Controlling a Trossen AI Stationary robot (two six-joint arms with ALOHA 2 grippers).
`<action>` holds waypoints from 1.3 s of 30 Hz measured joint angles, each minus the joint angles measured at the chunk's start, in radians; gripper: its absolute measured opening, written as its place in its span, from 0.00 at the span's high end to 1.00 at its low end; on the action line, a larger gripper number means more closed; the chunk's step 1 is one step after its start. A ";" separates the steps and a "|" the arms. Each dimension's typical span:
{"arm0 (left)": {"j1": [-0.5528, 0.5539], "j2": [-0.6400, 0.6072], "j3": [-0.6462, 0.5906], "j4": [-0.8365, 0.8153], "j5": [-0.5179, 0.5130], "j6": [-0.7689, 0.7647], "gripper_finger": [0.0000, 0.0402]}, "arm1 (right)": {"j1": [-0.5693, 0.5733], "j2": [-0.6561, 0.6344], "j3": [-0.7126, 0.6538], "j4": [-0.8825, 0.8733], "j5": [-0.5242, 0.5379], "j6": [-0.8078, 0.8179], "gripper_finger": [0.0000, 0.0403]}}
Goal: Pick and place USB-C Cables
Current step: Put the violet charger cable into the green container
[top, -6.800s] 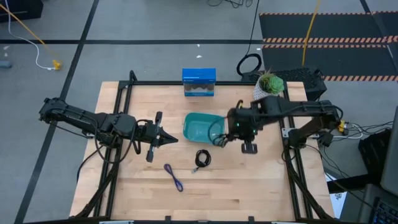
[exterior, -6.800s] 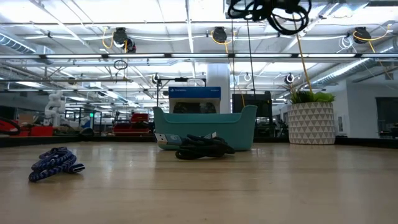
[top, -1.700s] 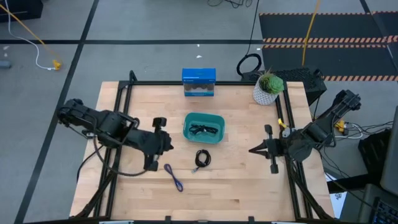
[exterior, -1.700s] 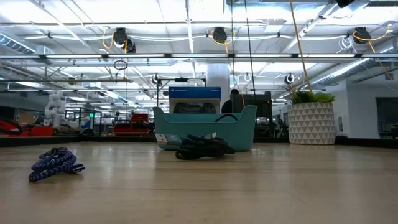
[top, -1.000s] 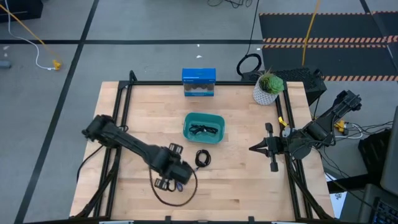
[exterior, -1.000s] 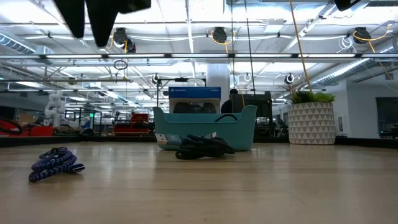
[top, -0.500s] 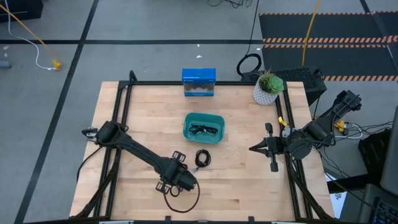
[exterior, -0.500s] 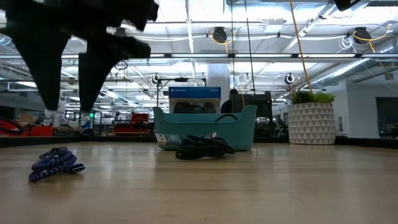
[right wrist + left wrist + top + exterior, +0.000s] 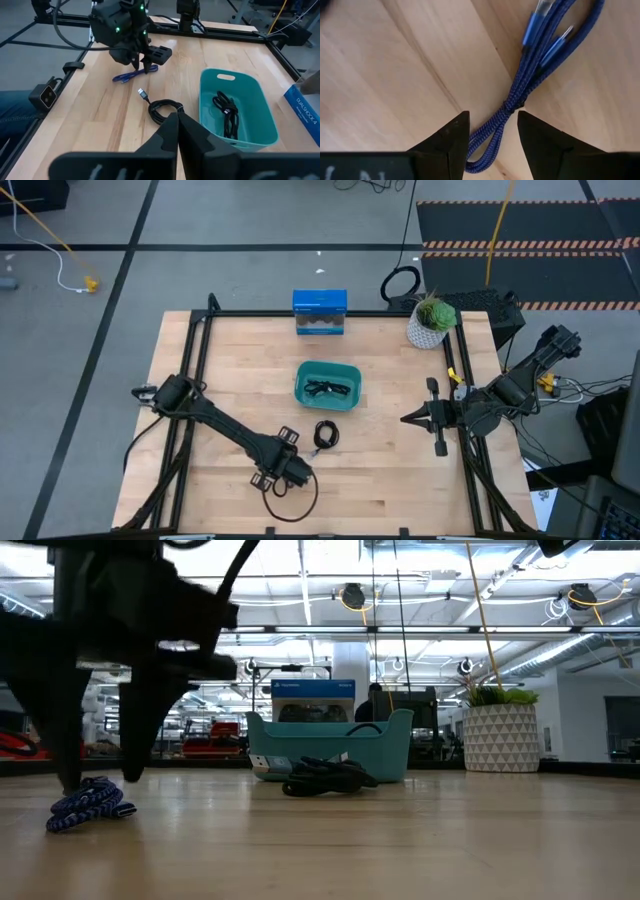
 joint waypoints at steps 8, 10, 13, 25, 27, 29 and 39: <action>-0.011 -0.009 -0.075 0.070 0.002 0.005 0.65 | 0.000 0.000 0.000 0.003 0.000 0.001 1.00; -0.016 -0.008 -0.076 0.077 0.002 0.015 0.70 | 0.000 0.000 0.000 0.003 0.000 0.001 1.00; -0.018 -0.008 -0.076 0.083 0.002 0.015 0.77 | 0.000 0.000 0.000 0.003 0.000 0.001 1.00; -0.018 -0.003 -0.067 0.078 0.008 -0.052 0.94 | 0.000 0.000 0.000 0.008 0.001 0.001 1.00; -0.018 -0.001 -0.057 0.071 0.008 -0.065 0.94 | 0.000 0.000 0.000 0.008 0.001 -0.001 1.00; -0.018 0.002 -0.047 0.063 0.008 -0.069 0.93 | 0.000 0.000 0.000 0.008 0.001 -0.007 1.00; -0.017 0.005 0.062 0.033 0.007 -0.087 0.93 | 0.000 0.001 0.000 0.010 0.001 0.001 1.00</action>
